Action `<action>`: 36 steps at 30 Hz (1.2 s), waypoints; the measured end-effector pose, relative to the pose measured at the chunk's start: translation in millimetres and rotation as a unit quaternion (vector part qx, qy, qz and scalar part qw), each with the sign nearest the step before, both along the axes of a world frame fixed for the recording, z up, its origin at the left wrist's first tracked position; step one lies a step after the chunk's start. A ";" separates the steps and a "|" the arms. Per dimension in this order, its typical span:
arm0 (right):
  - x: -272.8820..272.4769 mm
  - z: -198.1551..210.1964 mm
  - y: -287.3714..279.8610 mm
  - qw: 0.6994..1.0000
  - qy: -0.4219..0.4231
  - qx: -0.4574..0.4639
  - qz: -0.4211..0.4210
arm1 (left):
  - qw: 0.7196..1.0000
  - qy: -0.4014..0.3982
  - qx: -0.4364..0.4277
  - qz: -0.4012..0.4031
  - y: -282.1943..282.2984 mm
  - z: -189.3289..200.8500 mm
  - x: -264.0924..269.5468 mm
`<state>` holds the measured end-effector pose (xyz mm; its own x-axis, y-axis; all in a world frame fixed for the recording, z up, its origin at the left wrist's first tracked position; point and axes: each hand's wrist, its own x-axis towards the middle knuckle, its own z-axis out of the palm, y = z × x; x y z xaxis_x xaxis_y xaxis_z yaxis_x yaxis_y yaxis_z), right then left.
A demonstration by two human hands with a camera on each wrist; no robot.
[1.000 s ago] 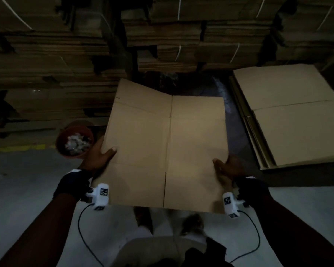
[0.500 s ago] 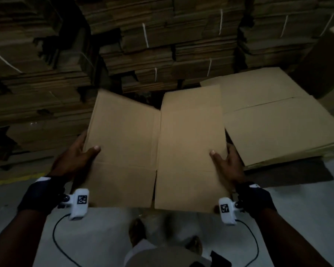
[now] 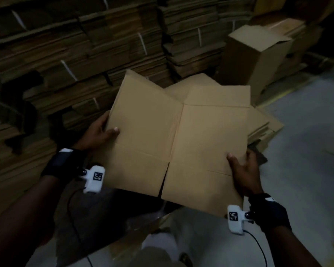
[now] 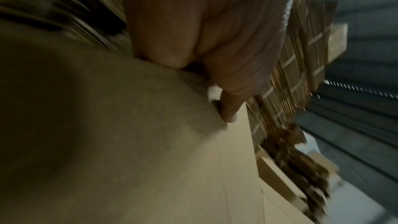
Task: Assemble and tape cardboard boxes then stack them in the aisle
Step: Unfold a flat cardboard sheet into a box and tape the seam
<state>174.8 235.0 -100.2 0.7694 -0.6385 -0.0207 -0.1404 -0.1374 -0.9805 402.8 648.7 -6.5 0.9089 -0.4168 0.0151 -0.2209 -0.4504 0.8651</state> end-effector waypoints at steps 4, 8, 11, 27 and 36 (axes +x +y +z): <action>5.4 1.2 -22.2 0.996 0.022 -0.008 -0.083 | 0.998 -0.014 0.029 -0.063 -64.2 -8.6 78.7; 28.0 -7.8 -37.1 0.987 0.031 -0.007 -0.159 | 0.993 0.008 0.054 -0.102 -133.5 -14.6 155.2; 50.7 -12.0 -37.0 0.976 0.036 0.003 -0.214 | 0.989 0.004 0.055 -0.140 -175.2 -18.5 205.2; 146.6 -79.8 32.6 0.922 0.168 0.044 -0.346 | 0.989 0.037 0.120 -0.082 -246.4 -132.9 353.9; 160.2 -100.8 38.8 0.919 0.209 0.012 -0.335 | 0.986 0.069 0.152 0.029 -254.5 -168.8 364.0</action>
<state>335.0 273.8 -201.0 0.1255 -0.9613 -0.2453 -0.5498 0.1384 -0.8237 766.8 394.3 -175.3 0.9159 -0.3301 -0.2284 -0.0763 -0.7017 0.7084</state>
